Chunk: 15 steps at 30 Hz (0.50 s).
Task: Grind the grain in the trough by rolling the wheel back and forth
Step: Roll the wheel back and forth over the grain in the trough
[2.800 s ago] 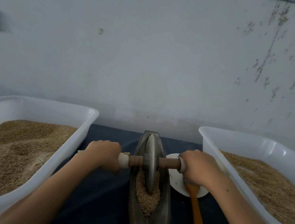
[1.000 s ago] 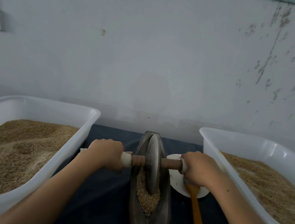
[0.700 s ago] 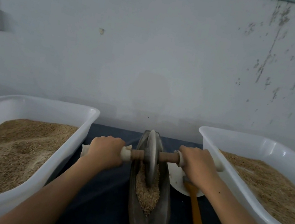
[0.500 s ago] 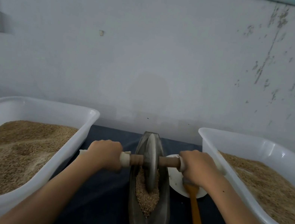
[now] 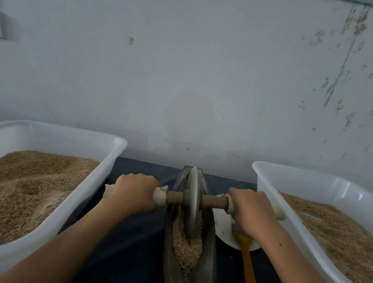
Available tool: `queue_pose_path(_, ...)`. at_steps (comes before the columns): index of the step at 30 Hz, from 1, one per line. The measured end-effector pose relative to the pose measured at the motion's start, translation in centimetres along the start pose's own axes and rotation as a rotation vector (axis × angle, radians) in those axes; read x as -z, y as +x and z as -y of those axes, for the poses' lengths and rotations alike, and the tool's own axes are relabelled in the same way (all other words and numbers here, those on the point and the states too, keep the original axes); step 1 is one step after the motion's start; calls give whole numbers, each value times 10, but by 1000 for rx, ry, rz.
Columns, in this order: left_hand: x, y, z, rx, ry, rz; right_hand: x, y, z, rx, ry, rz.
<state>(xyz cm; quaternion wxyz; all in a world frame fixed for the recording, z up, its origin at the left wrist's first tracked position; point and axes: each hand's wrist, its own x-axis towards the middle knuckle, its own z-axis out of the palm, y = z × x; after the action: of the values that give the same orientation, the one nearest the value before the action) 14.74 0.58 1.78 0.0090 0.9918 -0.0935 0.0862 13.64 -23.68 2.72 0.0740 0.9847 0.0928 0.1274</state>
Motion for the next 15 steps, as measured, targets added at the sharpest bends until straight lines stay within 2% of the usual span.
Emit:
queue_pose_path(4,-1,-1,-1,-14,7,-77,-3,1,0,-2,3,-51)
queue_pose_path(8,2,-1,-1,5,9,28,-2,2,-3,9,30,14)
queue_pose_path(11,6,0,-2,12,36,128,2,3,-7,13,70,148)
queue_pose_path(15,8,0,-3,4,50,172,7,2,-7,11,89,237)
